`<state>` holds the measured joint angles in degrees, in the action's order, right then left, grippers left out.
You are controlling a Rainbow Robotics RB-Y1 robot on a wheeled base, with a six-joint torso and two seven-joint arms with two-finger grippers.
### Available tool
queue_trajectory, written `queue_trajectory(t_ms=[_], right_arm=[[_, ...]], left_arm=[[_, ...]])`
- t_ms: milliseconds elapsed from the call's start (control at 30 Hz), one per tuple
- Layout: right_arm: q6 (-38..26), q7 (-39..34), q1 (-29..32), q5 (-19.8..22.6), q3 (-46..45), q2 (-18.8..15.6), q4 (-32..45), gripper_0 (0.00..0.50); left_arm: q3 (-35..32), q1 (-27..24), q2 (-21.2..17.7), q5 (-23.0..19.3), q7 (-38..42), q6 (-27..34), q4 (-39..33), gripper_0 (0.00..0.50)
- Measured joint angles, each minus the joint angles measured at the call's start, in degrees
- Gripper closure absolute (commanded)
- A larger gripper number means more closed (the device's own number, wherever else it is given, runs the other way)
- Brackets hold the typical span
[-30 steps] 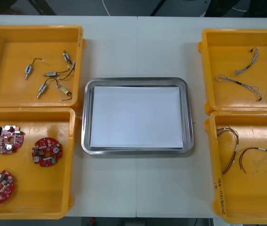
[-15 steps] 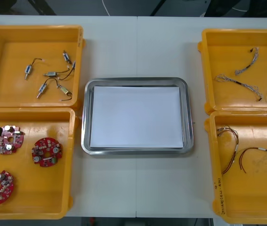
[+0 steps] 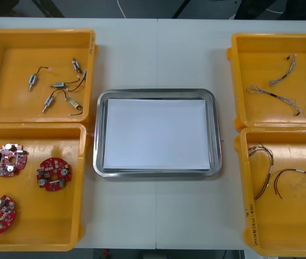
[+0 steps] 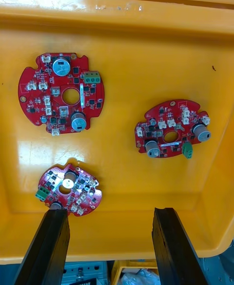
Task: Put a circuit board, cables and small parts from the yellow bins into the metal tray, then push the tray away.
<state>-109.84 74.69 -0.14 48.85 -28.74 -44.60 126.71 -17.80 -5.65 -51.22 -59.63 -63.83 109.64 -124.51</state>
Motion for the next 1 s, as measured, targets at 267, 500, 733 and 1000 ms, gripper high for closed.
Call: queue_trajectory(t_ms=[267, 500, 733, 1000], right_arm=[[0.7, 2.6, 4.2, 1.1, -2.5, 0.0, 0.0, 0.000], [9.4, 2.7, 9.5, 2.2, -2.8, 0.0, 0.0, 0.000], [15.4, 6.3, 15.3, 3.3, -2.8, -0.3, 0.1, 0.000], [19.8, 6.3, 19.6, 4.4, -2.7, -0.6, -0.4, 0.000]], left_arm=[[0.0, 0.0, 0.0, 1.4, 0.0, 0.0, 0.0, 0.000], [0.7, 0.1, 0.0, 3.5, 0.0, -0.5, 0.0, 0.000], [3.7, 1.2, 0.3, 9.8, 0.0, -3.0, 0.0, 0.000], [6.3, 1.5, 2.9, 13.9, 0.0, -6.5, 1.5, 0.000]])
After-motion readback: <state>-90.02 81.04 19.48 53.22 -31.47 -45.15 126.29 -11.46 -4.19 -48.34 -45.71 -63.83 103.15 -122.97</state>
